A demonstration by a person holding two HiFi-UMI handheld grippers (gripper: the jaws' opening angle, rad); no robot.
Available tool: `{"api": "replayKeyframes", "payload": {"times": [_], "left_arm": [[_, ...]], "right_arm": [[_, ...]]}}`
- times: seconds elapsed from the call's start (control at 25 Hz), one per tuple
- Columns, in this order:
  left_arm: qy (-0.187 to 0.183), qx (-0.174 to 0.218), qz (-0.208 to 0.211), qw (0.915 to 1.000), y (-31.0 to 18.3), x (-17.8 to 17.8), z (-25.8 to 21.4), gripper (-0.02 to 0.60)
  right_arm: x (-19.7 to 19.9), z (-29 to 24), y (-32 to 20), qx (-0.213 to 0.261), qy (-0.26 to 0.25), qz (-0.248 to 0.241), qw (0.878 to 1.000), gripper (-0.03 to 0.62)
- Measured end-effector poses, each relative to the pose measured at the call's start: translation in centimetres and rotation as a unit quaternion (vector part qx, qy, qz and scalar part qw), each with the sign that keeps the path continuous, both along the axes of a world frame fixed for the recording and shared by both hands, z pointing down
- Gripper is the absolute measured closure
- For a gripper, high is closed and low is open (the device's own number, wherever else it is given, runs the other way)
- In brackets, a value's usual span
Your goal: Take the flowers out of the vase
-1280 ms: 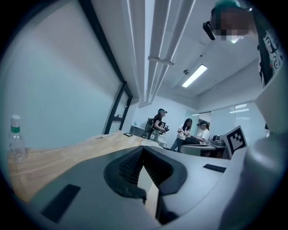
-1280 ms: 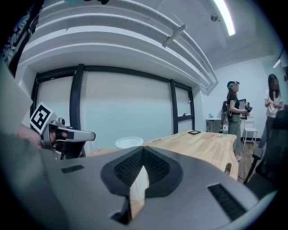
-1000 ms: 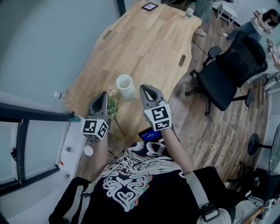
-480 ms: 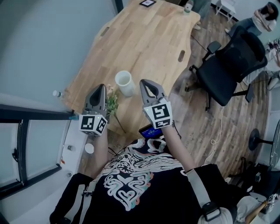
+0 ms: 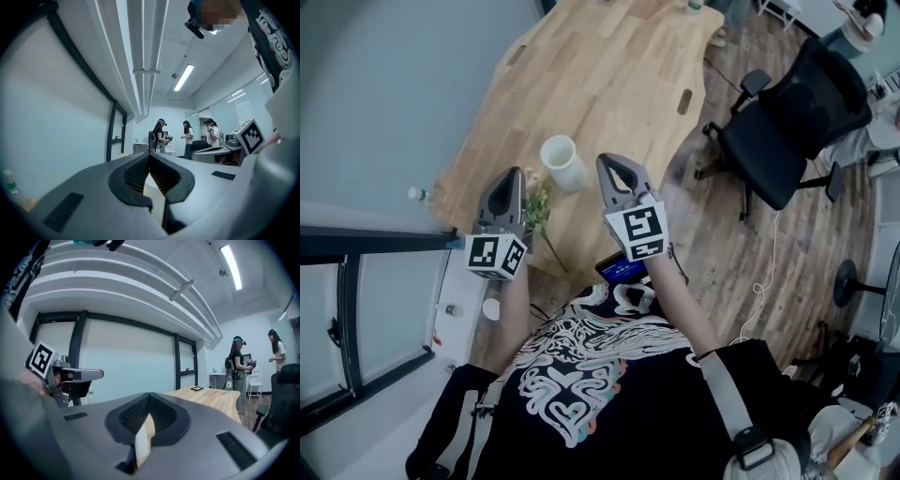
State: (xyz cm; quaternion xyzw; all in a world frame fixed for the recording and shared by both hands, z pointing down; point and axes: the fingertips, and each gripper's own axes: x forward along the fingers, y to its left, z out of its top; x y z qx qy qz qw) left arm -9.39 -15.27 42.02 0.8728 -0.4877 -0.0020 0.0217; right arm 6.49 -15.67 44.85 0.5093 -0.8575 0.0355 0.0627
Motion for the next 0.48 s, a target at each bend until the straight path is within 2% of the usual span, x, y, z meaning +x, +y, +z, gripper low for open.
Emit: {"api": "replayKeyframes", "payload": {"times": [0.48], "left_arm": [[0.011, 0.002, -0.004, 0.9999, 0.3, -0.4, -0.38, 0.578]], "right_arm": [[0.19, 0.01, 0.32, -0.002, 0.003, 0.001, 1.0, 0.588]]}}
